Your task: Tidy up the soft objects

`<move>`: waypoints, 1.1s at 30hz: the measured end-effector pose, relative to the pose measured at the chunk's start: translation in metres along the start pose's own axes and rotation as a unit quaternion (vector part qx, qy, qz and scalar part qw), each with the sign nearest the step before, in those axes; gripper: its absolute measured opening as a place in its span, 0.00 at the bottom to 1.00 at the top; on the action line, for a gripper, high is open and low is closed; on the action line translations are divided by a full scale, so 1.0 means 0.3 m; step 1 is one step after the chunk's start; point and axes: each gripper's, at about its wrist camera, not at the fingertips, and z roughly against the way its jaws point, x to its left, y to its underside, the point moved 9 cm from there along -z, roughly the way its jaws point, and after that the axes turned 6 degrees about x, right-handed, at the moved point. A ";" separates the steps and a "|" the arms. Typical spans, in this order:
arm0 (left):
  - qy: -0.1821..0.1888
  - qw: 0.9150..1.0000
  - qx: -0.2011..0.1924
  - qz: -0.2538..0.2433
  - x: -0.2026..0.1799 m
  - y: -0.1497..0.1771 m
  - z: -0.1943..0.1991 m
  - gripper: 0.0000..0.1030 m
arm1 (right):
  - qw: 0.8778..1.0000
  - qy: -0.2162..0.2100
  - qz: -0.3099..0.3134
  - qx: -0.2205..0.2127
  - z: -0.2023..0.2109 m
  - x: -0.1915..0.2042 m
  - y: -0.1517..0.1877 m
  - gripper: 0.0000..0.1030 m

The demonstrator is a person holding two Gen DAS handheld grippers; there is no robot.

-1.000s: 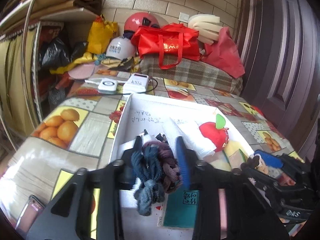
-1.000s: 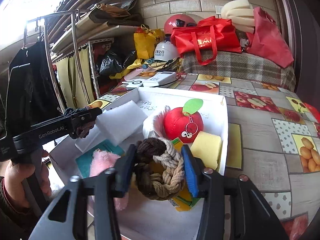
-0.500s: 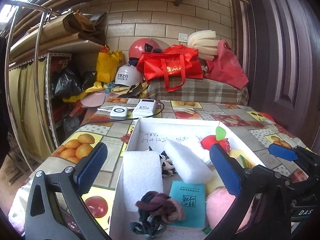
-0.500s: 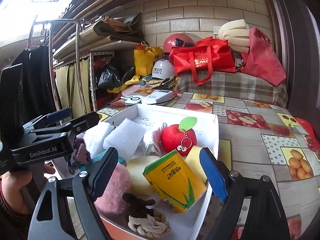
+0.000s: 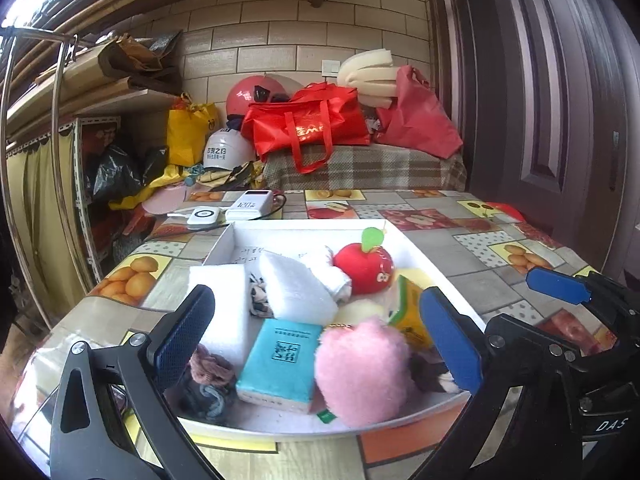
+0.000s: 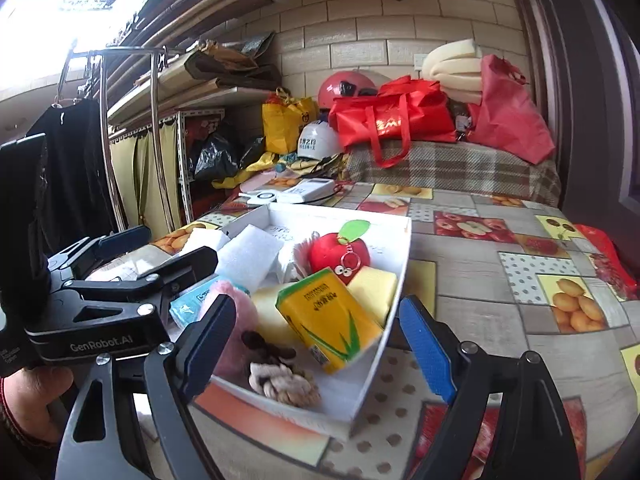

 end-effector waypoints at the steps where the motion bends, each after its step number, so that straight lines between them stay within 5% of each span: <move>1: 0.001 1.000 0.000 -0.006 -0.024 0.003 0.009 1.00 | 1.000 0.006 0.002 -0.005 0.030 -0.012 0.003 0.82; 5: -0.008 0.999 0.007 -0.036 -0.102 0.012 0.029 1.00 | 0.997 0.061 -0.007 -0.056 0.172 -0.106 -0.009 0.82; 9: -0.028 0.998 -0.010 -0.058 -0.150 0.008 0.079 1.00 | 0.988 0.135 -0.048 -0.052 0.263 -0.228 0.035 0.82; 14: 0.014 0.999 -0.022 -0.030 -0.203 0.022 0.153 1.00 | 0.967 0.218 -0.089 -0.097 0.401 -0.355 0.061 0.82; 18: -0.111 0.992 -0.044 -0.040 -0.185 0.012 0.193 1.00 | 0.965 0.206 -0.125 -0.100 0.428 -0.413 0.080 0.85; 19: -0.118 0.991 -0.049 -0.041 -0.186 0.011 0.197 1.00 | 0.966 0.197 -0.132 -0.101 0.430 -0.418 0.082 0.89; 20: -0.104 0.993 -0.049 -0.041 -0.195 0.012 0.196 1.00 | 0.968 0.186 -0.138 -0.101 0.429 -0.423 0.084 1.00; 23: -0.075 0.996 -0.022 -0.035 -0.200 0.031 0.162 1.00 | 0.968 0.173 -0.150 -0.102 0.433 -0.428 0.093 1.00; 33: -0.091 0.995 0.021 -0.037 -0.194 0.060 0.111 1.00 | 0.964 0.224 -0.111 -0.093 0.428 -0.387 0.091 1.00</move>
